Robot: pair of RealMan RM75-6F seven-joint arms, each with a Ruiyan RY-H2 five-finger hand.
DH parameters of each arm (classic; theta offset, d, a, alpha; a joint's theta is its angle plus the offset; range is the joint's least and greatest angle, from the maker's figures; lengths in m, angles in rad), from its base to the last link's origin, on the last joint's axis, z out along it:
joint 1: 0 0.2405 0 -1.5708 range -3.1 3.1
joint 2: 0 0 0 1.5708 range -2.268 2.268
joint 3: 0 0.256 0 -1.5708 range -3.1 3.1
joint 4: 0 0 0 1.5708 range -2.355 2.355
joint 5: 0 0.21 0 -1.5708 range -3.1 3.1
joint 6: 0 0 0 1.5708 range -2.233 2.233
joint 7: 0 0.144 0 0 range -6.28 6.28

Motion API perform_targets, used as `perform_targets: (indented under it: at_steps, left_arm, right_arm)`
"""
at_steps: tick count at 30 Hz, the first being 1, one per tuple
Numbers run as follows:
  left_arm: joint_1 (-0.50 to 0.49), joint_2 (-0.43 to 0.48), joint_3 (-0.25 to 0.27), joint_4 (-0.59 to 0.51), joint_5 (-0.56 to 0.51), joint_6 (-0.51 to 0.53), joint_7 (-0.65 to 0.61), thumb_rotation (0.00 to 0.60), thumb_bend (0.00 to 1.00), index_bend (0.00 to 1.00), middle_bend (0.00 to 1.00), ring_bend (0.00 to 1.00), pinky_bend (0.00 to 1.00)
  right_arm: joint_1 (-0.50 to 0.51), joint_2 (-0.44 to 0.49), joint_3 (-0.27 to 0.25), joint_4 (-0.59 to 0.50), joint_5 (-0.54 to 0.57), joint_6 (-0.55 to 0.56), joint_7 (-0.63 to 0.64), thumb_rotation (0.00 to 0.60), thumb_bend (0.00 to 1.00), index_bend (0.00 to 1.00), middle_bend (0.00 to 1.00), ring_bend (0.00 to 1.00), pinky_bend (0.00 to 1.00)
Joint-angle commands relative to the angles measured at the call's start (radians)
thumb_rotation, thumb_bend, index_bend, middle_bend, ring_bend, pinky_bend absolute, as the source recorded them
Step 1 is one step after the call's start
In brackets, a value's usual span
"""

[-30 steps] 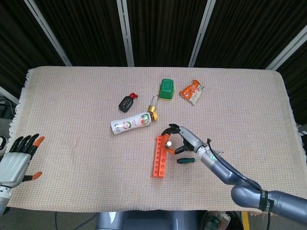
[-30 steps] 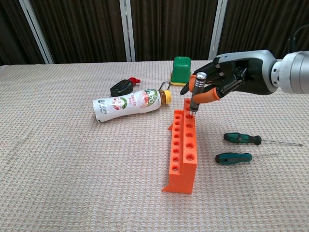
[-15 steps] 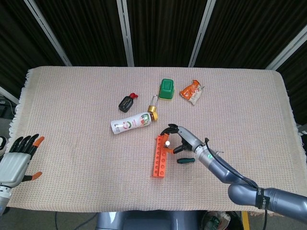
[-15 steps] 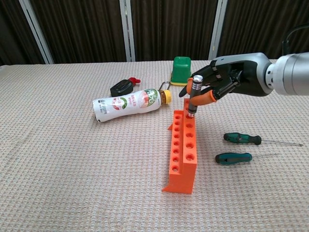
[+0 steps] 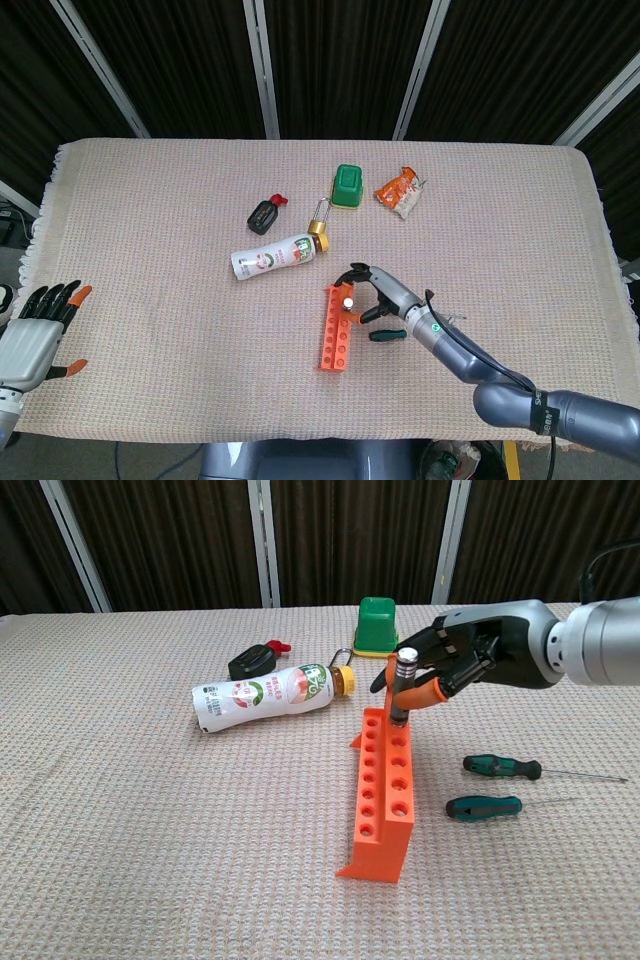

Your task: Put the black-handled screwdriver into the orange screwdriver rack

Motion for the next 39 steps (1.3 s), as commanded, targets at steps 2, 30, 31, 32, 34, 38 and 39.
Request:
perform_targets:
  at_steps: [2, 30, 31, 32, 34, 38, 39]
  left_arm:
    - [-0.001, -0.001, 0.001, 0.0, 0.002, -0.002, 0.0, 0.6, 0.05, 0.01, 0.0, 0.0, 0.0]
    - [0.004, 0.003, 0.002, -0.002, 0.01, 0.01, -0.012, 0.6, 0.05, 0.0, 0.0, 0.0, 0.0]
    - [0.003, 0.004, 0.002, -0.002, 0.011, 0.01, -0.012, 0.6, 0.05, 0.0, 0.0, 0.0, 0.0]
    - [0.003, 0.004, 0.002, -0.003, 0.011, 0.01, -0.012, 0.6, 0.05, 0.0, 0.0, 0.0, 0.0]
    - [0.003, 0.002, 0.0, 0.0, 0.014, 0.014, -0.012, 0.6, 0.05, 0.0, 0.0, 0.0, 0.0]
    - [0.006, -0.005, -0.005, 0.001, 0.012, 0.026, 0.001, 0.6, 0.05, 0.0, 0.0, 0.0, 0.0]
    - [0.006, -0.007, -0.007, 0.001, 0.012, 0.029, 0.003, 0.6, 0.05, 0.0, 0.0, 0.0, 0.0]
  right_arm:
    - [0.004, -0.002, -0.001, 0.002, 0.001, 0.0, 0.004, 0.6, 0.46, 0.61, 0.27, 0.0, 0.0]
    - [-0.028, 0.01, 0.009, 0.002, -0.078, 0.006, 0.082, 0.6, 0.0, 0.15, 0.11, 0.0, 0.0]
    - [-0.033, 0.014, 0.013, -0.001, -0.086, 0.009, 0.089, 0.6, 0.0, 0.15, 0.11, 0.0, 0.0]
    - [-0.039, 0.018, 0.016, -0.004, -0.094, 0.016, 0.098, 0.6, 0.0, 0.14, 0.1, 0.0, 0.0]
    - [-0.056, 0.023, 0.027, -0.007, -0.116, 0.041, 0.116, 0.6, 0.0, 0.14, 0.09, 0.0, 0.0]
    - [-0.109, 0.037, 0.033, 0.001, -0.193, 0.144, 0.128, 0.6, 0.01, 0.14, 0.08, 0.0, 0.0]
    - [-0.121, 0.039, 0.028, 0.01, -0.218, 0.176, 0.118, 0.6, 0.04, 0.14, 0.08, 0.0, 0.0]
